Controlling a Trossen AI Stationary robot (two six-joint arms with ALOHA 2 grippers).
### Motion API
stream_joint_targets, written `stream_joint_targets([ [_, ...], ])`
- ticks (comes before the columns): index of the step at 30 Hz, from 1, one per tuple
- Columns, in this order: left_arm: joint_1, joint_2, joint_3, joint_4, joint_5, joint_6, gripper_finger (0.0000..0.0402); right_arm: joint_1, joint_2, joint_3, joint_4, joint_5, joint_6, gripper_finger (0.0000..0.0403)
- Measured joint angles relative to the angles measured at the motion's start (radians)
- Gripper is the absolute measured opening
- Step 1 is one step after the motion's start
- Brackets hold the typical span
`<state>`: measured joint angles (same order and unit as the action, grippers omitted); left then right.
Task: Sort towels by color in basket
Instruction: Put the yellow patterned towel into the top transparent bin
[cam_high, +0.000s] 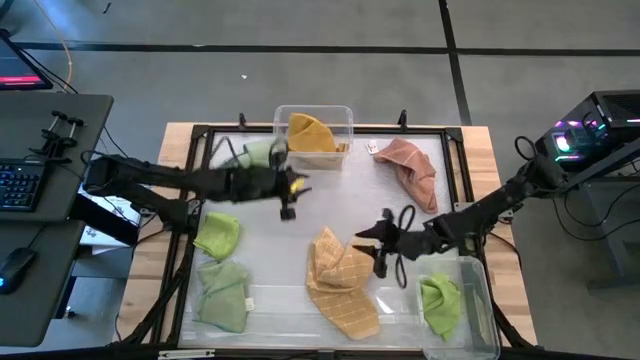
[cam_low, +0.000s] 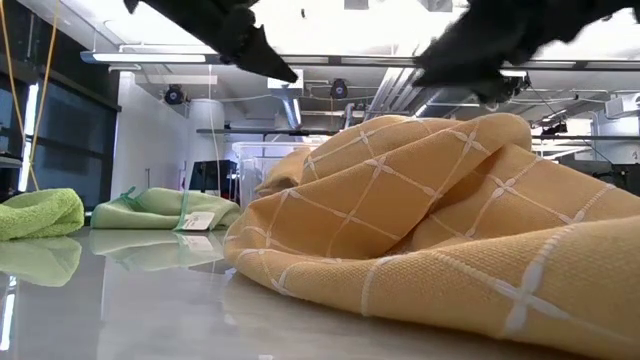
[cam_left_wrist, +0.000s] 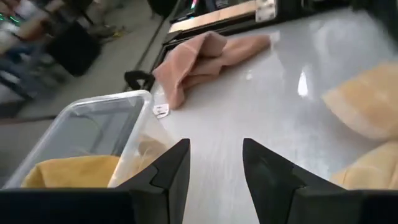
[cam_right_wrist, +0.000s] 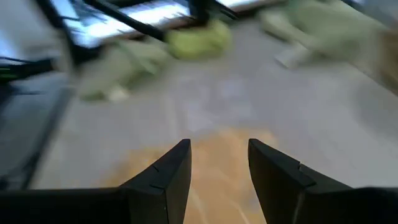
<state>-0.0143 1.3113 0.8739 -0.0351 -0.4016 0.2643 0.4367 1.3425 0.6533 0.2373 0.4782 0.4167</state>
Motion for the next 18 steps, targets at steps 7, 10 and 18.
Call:
stream_joint_targets([
  [7, -0.221, -0.001, -0.023, -0.095, -0.393, -0.06, 0.0127, -0.078, 0.103, 0.093, 0.061, -0.318, -0.196, 0.0185],
  [10, -0.285, -0.001, -0.023, -0.126, -0.407, -0.139, 0.0127, -0.074, 0.197, 0.175, 0.005, -0.347, -0.289, 0.0208],
  [18, -0.397, -0.001, -0.023, -0.193, -0.411, -0.292, 0.0127, -0.074, 0.481, 0.417, -0.431, -0.352, -0.37, 0.022],
])
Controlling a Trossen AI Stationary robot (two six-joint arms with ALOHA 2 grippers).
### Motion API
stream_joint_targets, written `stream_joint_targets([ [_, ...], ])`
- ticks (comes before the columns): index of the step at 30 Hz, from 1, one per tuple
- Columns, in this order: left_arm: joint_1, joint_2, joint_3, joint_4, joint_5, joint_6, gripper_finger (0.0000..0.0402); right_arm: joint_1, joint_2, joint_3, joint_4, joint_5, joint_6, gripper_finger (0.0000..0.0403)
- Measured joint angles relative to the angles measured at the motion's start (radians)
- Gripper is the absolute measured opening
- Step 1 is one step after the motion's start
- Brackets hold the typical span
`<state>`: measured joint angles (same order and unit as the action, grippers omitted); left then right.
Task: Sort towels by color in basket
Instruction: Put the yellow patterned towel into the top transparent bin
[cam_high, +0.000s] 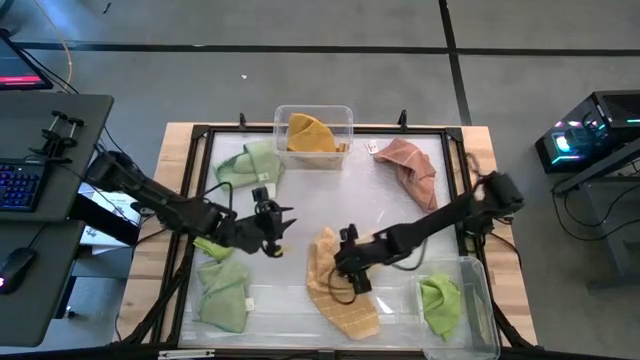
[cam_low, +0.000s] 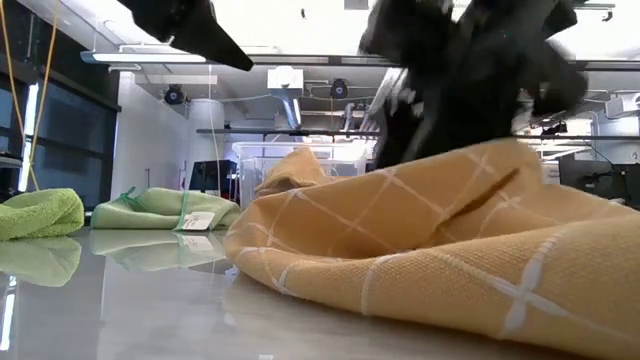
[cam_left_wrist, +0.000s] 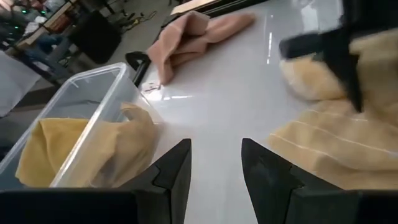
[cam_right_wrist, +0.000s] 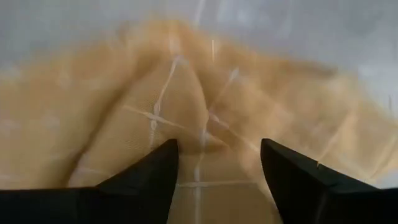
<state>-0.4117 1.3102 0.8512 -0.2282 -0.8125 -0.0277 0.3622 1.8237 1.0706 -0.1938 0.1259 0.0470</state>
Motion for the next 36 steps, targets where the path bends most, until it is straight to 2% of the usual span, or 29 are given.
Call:
stream_joint_targets([
  [4, -0.034, 0.0, -0.004, -0.023, -0.003, -0.006, 0.0127, -0.007, 0.109, 0.053, -0.055, 0.004, 0.024, 0.0177],
  [7, -0.067, 0.0, -0.005, -0.054, -0.006, 0.002, 0.0127, -0.008, 0.149, 0.051, -0.039, 0.015, 0.062, 0.0116],
  [10, -0.096, 0.0, -0.005, -0.065, -0.006, 0.006, 0.0127, -0.006, 0.153, 0.015, -0.018, 0.073, 0.144, 0.0038],
  [12, -0.119, 0.001, -0.005, -0.057, -0.018, 0.028, 0.0127, 0.003, 0.14, -0.04, 0.043, 0.185, 0.221, 0.0015],
  [15, -0.166, 0.032, -0.017, 0.034, -0.135, 0.089, 0.0127, 0.015, 0.148, -0.154, 0.274, 0.437, 0.344, 0.0028],
  [17, -0.188, 0.058, -0.05, 0.146, -0.188, 0.162, 0.0127, 0.006, 0.151, -0.213, 0.468, 0.495, 0.356, 0.003],
  [19, -0.192, 0.082, -0.096, 0.302, -0.159, 0.238, 0.0127, -0.012, 0.155, -0.25, 0.632, 0.482, 0.367, 0.002],
  [21, -0.184, 0.115, -0.142, 0.449, -0.077, 0.296, 0.0127, -0.031, 0.158, -0.262, 0.727, 0.424, 0.385, 0.001],
  [26, -0.117, 0.199, -0.22, 0.761, 0.207, 0.41, 0.0126, -0.086, 0.157, -0.227, 0.736, 0.257, 0.441, 0.0025],
  [29, -0.055, 0.261, -0.233, 0.835, 0.324, 0.452, 0.0127, -0.107, 0.157, -0.207, 0.74, 0.235, 0.442, 0.0043],
  [32, -0.001, 0.32, -0.234, 0.833, 0.393, 0.475, 0.0135, -0.122, 0.155, -0.188, 0.722, 0.236, 0.422, 0.0068],
  [36, 0.053, 0.395, -0.234, 0.823, 0.475, 0.419, 0.0156, -0.135, 0.1, -0.163, 0.618, 0.23, 0.424, 0.0114],
])
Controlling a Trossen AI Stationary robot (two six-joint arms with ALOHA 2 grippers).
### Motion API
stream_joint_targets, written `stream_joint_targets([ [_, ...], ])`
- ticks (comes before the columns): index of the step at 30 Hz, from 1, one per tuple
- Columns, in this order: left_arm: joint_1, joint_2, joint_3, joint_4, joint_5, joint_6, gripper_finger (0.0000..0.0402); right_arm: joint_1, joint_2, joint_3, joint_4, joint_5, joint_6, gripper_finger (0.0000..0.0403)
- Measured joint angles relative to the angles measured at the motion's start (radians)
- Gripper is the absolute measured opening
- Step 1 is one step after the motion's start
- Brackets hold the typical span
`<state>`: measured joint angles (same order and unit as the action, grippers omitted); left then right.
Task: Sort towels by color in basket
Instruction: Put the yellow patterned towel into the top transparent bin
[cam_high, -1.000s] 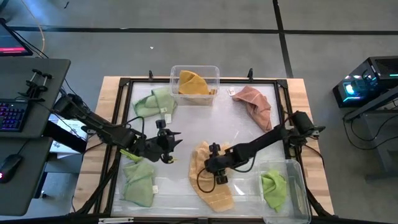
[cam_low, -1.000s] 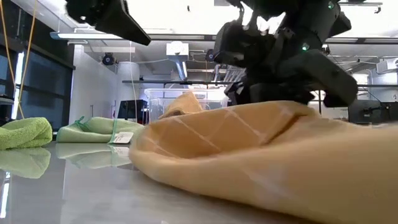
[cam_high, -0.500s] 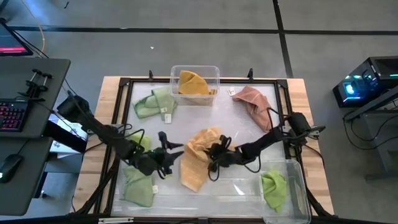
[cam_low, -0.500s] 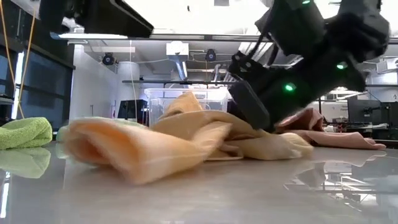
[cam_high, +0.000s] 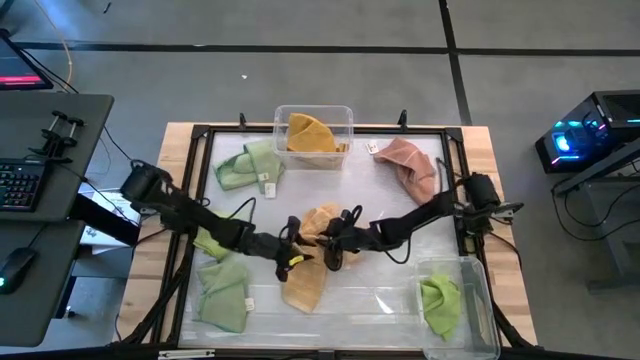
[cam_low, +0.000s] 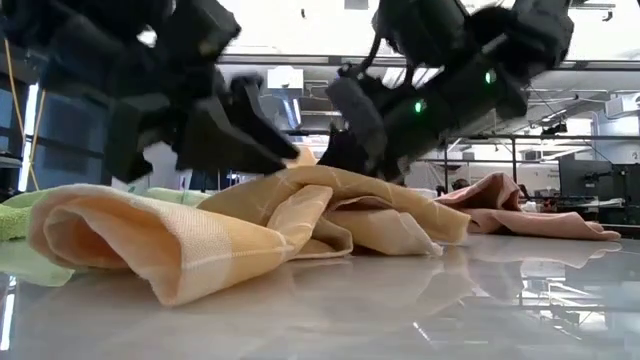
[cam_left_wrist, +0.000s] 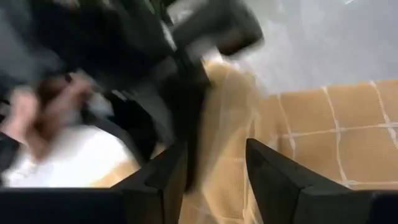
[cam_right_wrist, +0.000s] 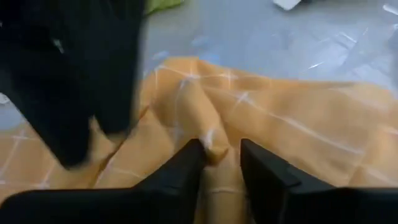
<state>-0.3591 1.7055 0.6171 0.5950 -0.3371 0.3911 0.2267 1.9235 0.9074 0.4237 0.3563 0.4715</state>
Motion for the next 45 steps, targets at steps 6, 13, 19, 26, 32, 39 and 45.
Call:
stream_joint_targets([
  [6, 0.053, 0.081, 0.003, -0.027, -0.009, -0.137, 0.0192, 0.017, -0.167, 0.045, -0.311, 0.01, 0.034, 0.0139],
  [13, 0.134, 0.148, 0.011, -0.023, 0.025, -0.244, 0.0172, 0.137, -0.248, 0.048, -0.306, 0.007, -0.132, 0.014],
  [19, 0.179, 0.129, 0.013, -0.076, 0.178, -0.258, 0.0046, 0.211, -0.248, 0.047, -0.286, 0.025, -0.077, 0.014],
  [26, 0.133, -0.086, 0.153, -0.529, 0.037, -0.161, 0.0016, 0.341, -0.248, 0.047, -0.28, 0.303, -0.043, 0.014],
  [32, 0.114, -0.294, 0.341, -0.714, -0.353, 0.116, 0.0005, 0.463, -0.246, 0.047, -0.283, 0.579, -0.046, 0.014],
  [39, 0.307, -0.411, 0.475, -0.48, -0.345, 0.575, 0.0007, 0.489, -0.233, 0.047, -0.318, 0.688, -0.038, 0.014],
  [45, 0.579, -0.407, 0.507, -0.268, 0.001, 0.741, 0.0007, 0.457, -0.233, 0.047, -0.358, 0.686, -0.018, 0.014],
])
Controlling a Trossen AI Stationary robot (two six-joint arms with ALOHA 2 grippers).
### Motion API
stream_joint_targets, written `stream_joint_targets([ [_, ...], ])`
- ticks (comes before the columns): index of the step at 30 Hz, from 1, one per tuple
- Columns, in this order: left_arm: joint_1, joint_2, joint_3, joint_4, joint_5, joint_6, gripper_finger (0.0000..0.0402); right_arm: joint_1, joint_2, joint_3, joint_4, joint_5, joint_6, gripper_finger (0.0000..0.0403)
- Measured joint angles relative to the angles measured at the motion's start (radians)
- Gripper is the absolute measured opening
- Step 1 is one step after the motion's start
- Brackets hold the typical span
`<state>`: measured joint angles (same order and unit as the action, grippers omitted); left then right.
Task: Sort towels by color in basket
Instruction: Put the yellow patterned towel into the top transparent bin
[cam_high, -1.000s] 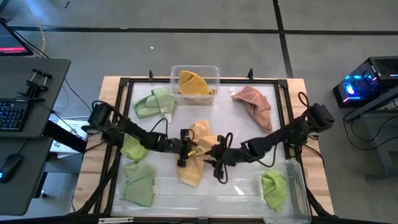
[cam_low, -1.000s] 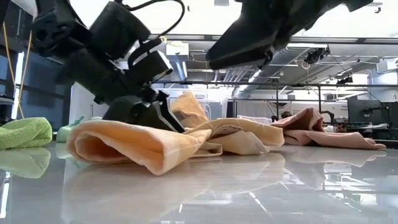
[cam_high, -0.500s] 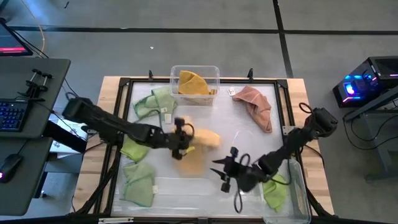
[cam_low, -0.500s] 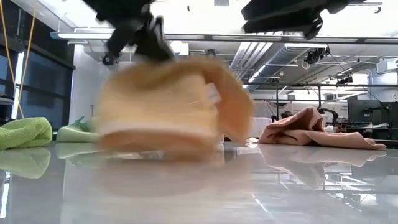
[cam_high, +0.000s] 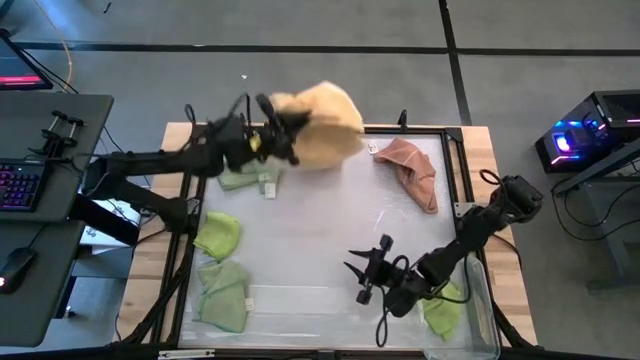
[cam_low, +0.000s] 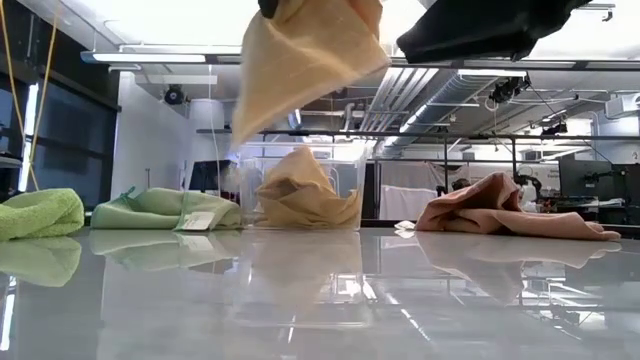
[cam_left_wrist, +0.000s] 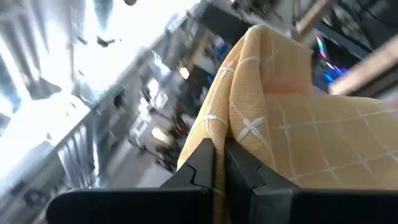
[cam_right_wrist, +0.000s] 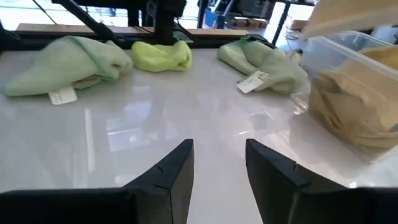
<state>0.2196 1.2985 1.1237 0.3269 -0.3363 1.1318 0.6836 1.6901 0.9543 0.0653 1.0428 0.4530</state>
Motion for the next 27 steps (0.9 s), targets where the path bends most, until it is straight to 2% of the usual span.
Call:
stream_joint_targets([
  [2, 0.079, 0.016, 0.007, 0.061, 0.117, -0.044, 0.0007, -0.012, 0.0, 0.0, -0.007, 0.0, 0.001, 0.014],
  [8, 0.264, 0.058, 0.058, 0.147, 0.375, -0.359, 0.0007, -0.041, 0.0, 0.0, -0.047, -0.005, 0.033, 0.014],
  [14, 0.396, 0.145, 0.058, 0.361, 0.549, -0.649, 0.0007, -0.064, 0.0, 0.0, -0.062, -0.026, 0.046, 0.014],
  [17, 0.438, 0.199, 0.061, 0.345, 0.604, -0.725, 0.0007, -0.071, 0.0, 0.0, -0.061, -0.044, 0.046, 0.014],
  [21, 0.467, 0.281, 0.056, 0.227, 0.614, -0.734, 0.0007, -0.073, 0.0, 0.0, -0.062, -0.053, 0.057, 0.014],
  [24, 0.475, 0.304, 0.057, 0.132, 0.611, -0.69, 0.0007, -0.073, 0.0, 0.0, -0.068, -0.062, 0.074, 0.014],
  [27, 0.474, 0.309, 0.057, 0.013, 0.56, -0.606, 0.0007, -0.073, 0.0, 0.0, -0.08, -0.084, 0.093, 0.014],
])
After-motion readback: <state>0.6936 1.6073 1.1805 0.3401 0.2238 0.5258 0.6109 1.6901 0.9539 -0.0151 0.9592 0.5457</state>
